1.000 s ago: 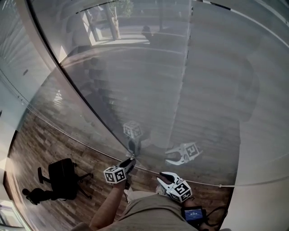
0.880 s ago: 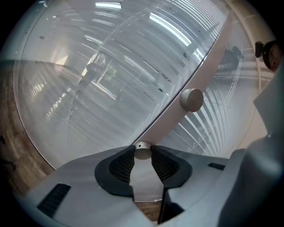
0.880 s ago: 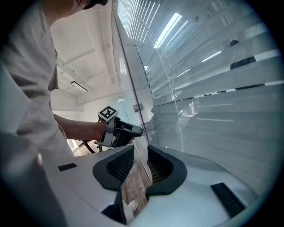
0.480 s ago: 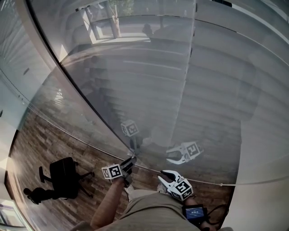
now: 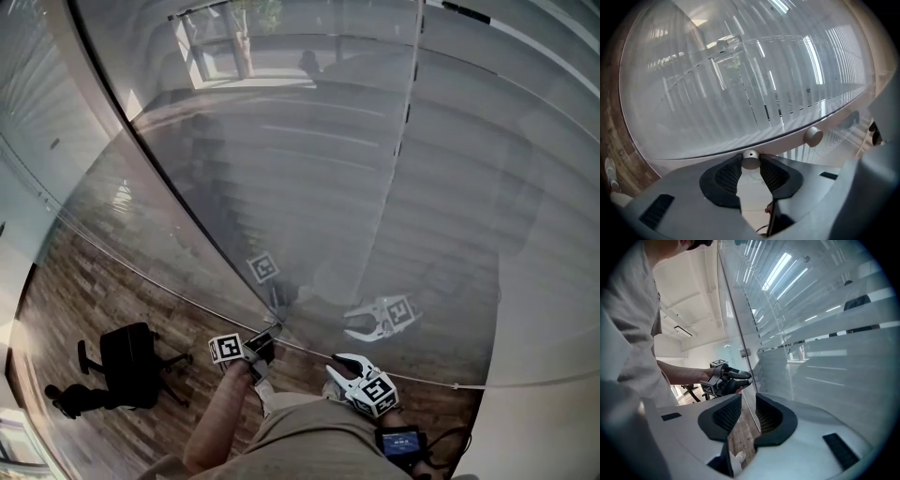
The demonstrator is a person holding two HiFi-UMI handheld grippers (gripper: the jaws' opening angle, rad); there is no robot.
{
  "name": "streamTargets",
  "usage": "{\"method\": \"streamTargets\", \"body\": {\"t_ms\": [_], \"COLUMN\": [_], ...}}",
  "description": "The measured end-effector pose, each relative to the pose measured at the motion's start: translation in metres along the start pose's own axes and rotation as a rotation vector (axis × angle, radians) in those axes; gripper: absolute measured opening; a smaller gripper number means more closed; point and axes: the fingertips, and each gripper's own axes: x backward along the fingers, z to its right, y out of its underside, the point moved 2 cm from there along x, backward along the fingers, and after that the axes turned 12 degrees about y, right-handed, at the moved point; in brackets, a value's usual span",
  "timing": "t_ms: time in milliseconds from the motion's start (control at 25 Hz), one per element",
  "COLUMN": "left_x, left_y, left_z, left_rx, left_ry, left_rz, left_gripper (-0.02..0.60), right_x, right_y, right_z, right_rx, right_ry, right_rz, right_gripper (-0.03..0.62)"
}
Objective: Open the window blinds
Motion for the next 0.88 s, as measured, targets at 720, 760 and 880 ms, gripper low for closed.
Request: {"method": "streamTargets", "body": {"t_ms": [720, 760, 880], "left_x": [0.006, 0.005, 0.003], "left_y": [0.009, 0.008, -0.001], "left_z": [0.002, 0.002, 0.001], "left_rx": [-0.955, -0.96, -0.971], "left_ry": [-0.501, -0.522, -0.59], "left_rz": [-0.249, -0.243, -0.232], "left_gripper": [0.219, 0.219, 0.202], "right_x": [-0.001, -0.002, -0.004], "right_y": [0.001, 0.001, -0.005], "right_z": [-0.001, -0.001, 0.001], "right_rx": [0.0, -0.002, -0.005], "right_ry": [-0.004, -0.003, 0.002], "right_rz": [0.016, 0.015, 0.015], "right_gripper": [0.103, 0.103, 0.103]}}
